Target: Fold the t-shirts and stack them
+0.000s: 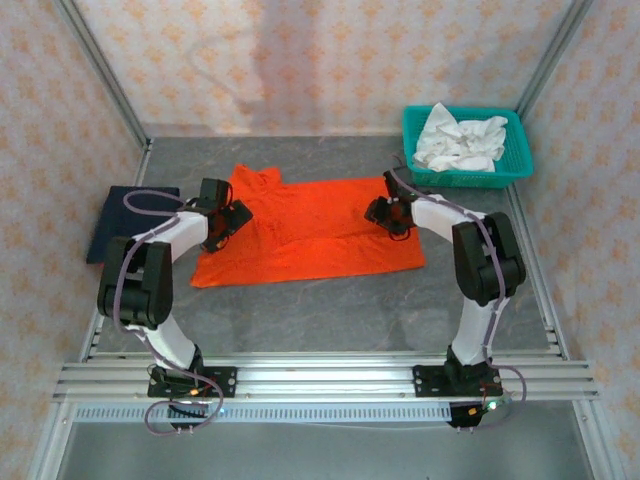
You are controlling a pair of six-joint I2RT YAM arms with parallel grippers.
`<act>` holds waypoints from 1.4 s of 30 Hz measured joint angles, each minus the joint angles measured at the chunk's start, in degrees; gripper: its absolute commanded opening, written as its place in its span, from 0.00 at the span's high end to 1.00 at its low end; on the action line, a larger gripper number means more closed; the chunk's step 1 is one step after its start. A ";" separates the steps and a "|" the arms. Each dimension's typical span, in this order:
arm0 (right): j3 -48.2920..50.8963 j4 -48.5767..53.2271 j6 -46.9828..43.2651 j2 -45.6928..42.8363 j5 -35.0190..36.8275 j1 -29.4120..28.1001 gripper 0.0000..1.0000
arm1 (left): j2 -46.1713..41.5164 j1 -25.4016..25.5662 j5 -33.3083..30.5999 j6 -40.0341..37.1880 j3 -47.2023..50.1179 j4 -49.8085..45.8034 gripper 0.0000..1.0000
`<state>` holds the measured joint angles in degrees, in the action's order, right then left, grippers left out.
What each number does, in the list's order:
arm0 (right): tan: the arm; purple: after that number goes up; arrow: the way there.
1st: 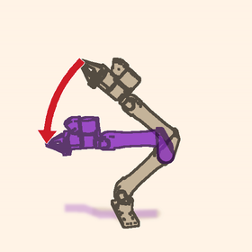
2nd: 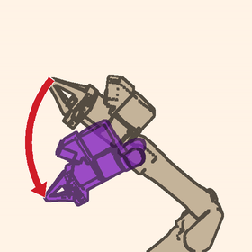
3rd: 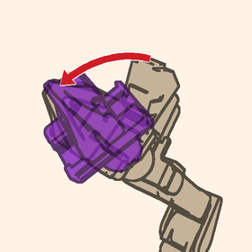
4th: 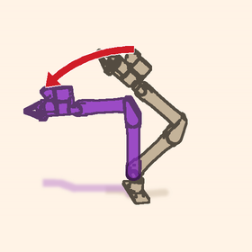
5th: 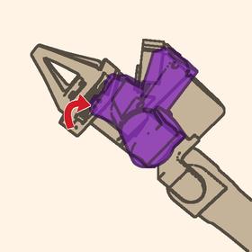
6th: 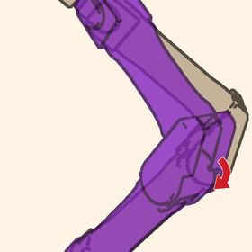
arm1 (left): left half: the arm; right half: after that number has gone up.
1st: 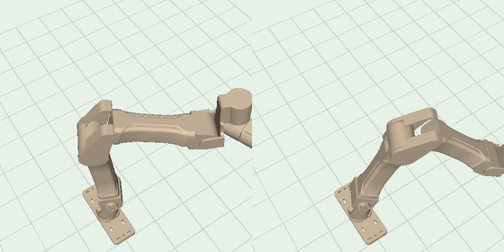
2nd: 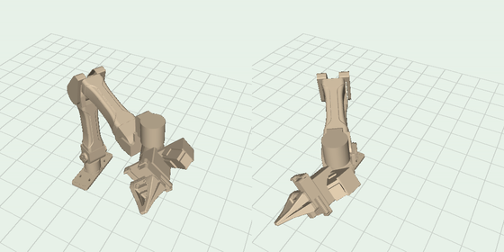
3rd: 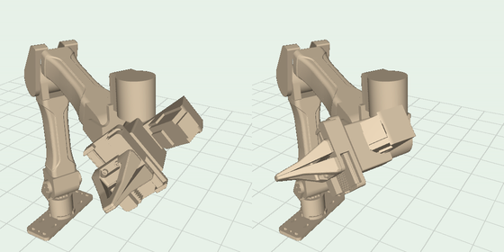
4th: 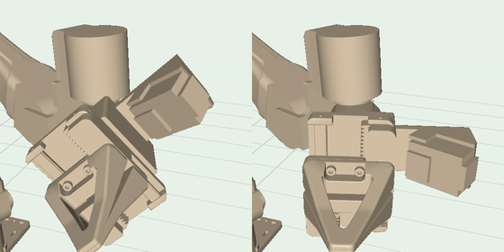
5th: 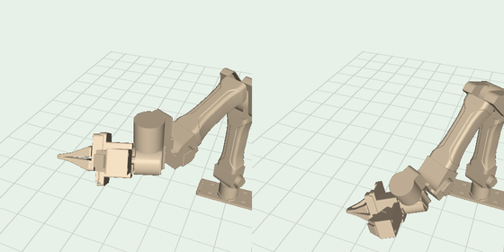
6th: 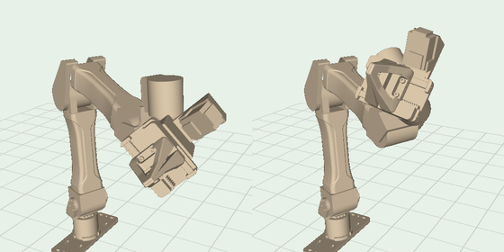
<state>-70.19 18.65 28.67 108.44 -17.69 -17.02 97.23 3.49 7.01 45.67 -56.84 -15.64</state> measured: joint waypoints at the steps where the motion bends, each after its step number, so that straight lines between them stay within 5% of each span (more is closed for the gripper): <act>1: 0.57 0.04 0.00 0.00 -0.02 0.42 0.46 | 0.09 0.00 0.02 -0.11 0.39 0.00 0.00; 20: 19.50 -3.28 4.35 -13.25 -1.40 5.84 0.47 | -9.51 4.44 3.30 1.51 12.15 -0.74 0.00; 24: 20.61 -2.75 3.74 -15.23 -1.84 5.81 0.41 | -10.47 5.16 2.93 1.97 11.50 -3.58 0.00; 37: 17.84 -7.67 -5.60 -24.96 5.49 4.37 0.01 | 1.14 6.64 -10.56 0.17 -14.62 -6.40 0.00; 42: 21.03 -14.23 -6.43 -29.97 7.52 4.98 0.01 | 12.85 6.64 -13.53 -0.85 -28.00 -10.38 0.00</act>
<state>-49.17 4.43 22.24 78.48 -10.17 -12.03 110.08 10.13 -6.52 44.82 -84.84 -26.02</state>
